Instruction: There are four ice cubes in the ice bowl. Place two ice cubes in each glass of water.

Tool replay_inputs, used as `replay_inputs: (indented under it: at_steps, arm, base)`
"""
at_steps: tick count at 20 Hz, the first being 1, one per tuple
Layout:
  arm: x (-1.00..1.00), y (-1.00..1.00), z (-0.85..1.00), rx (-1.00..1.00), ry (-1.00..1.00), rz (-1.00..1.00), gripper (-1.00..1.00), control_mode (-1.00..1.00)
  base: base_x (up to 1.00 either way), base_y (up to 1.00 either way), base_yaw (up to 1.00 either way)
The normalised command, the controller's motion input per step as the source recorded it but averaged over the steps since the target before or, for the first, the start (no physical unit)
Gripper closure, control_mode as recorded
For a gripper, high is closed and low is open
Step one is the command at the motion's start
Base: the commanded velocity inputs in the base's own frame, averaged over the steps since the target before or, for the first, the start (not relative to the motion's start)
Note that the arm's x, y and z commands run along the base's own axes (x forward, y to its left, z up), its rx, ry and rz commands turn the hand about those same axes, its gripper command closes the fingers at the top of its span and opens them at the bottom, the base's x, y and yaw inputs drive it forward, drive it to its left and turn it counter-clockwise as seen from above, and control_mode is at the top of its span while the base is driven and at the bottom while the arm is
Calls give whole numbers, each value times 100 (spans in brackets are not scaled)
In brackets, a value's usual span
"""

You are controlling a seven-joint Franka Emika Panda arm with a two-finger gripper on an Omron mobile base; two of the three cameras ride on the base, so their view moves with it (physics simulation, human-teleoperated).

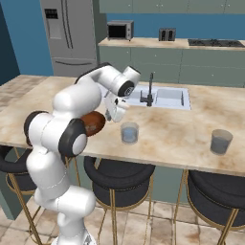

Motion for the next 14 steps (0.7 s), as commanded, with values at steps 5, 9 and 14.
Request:
replay_inputs:
  at_steps: [5, 9, 14]
  arm:
    - [0, -66, 1, -12, 0, 11, 100, -100]
    - [0, -36, -8, -14, 0, 11, 100, -100]
    - [7, -8, -16, -15, -1, 7, 100, -100]
  base:
    - [0, 0, 0]
    - [0, 0, 0]
    - [0, 0, 0]
